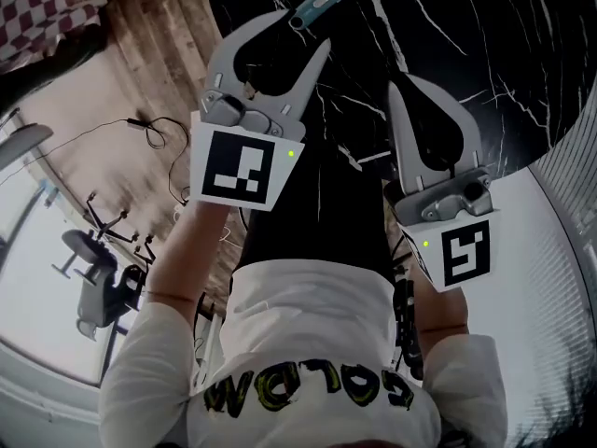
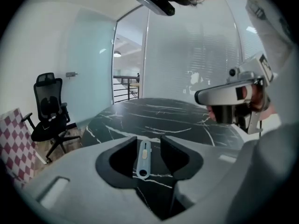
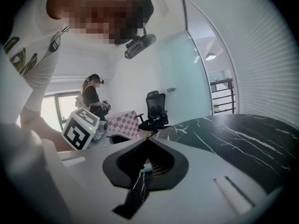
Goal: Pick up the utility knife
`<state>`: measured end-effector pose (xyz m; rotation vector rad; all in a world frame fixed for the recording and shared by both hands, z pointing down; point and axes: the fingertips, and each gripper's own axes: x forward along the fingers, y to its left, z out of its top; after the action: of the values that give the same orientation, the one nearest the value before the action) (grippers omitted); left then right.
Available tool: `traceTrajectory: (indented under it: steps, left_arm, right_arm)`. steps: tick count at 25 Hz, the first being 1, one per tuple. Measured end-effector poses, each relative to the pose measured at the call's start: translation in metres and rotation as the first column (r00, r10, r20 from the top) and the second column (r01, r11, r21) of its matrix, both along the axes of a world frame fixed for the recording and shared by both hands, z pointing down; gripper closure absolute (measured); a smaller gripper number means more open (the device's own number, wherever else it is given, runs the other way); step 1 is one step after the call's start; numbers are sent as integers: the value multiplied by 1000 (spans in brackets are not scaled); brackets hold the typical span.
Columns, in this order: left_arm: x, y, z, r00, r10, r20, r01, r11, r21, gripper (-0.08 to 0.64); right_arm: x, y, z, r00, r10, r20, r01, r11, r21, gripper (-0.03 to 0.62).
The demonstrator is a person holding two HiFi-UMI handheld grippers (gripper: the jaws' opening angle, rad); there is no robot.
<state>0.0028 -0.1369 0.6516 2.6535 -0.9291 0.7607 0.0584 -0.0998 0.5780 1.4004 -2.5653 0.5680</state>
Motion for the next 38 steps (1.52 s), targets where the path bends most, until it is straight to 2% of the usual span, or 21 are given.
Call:
traceTrajectory:
  steps: [6,11,17,21,29,35,38]
  left_arm:
    - [1,-14,51,998,9,68,-5,999,-49,394]
    - [-1,-13,85,985,34,171,-16,994,-106,388]
    - [2,-13,95,976,60,209,-28,988,-150,392]
    - [5,-11,95,972,86,220,-57,989,-137,420]
    - [7,-12,80,980,66,187,-42,991,-131,425]
    - [18,-9,12,996,51,72,-44,994,-98,423]
    - [18,-5,-33,1000,20,16,-19,997,-78,423]
  right_arm:
    - [3,0,25,1000,10,25,-9,999,-42,591]
    - [7,-1,39,999,18,41,-15,998,-69,591]
    - [11,-2,43,999,20,42,-17,997,-72,591]
    - [13,-2,43,999,19,47,-15,997,-80,591]
    - [18,-2,14,999,14,36,-11,998,-59,591]
    - [24,-2,-28,1000,-10,-3,10,1000,11,591]
    - [24,-1,-56,1000,-17,-14,17,999,39,591]
